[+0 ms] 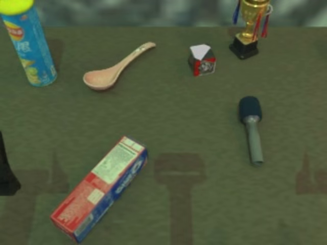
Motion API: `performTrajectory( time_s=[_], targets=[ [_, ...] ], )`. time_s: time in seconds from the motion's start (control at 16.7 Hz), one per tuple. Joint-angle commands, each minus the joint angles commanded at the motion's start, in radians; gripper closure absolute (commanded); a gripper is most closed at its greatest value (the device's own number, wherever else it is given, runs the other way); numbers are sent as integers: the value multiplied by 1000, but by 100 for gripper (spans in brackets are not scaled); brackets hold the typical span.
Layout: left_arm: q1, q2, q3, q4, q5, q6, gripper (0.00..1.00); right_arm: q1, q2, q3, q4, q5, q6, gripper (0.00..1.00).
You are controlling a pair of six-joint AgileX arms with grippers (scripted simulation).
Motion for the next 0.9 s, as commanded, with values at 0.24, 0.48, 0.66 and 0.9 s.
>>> performTrajectory(
  time_s=[0.24, 0.48, 0.66, 0.9],
  targets=[
    [0, 0, 0, 0, 0, 0, 0, 11, 31, 27, -23, 3, 9, 0],
    [0, 0, 0, 0, 0, 0, 0, 66, 219, 182, -147, 19, 58, 0],
    [0, 0, 0, 0, 0, 0, 0, 128, 464, 365, -278, 37, 119, 0],
    [0, 0, 0, 0, 0, 0, 0, 222, 870, 665, -466, 60, 224, 0]
  ],
)
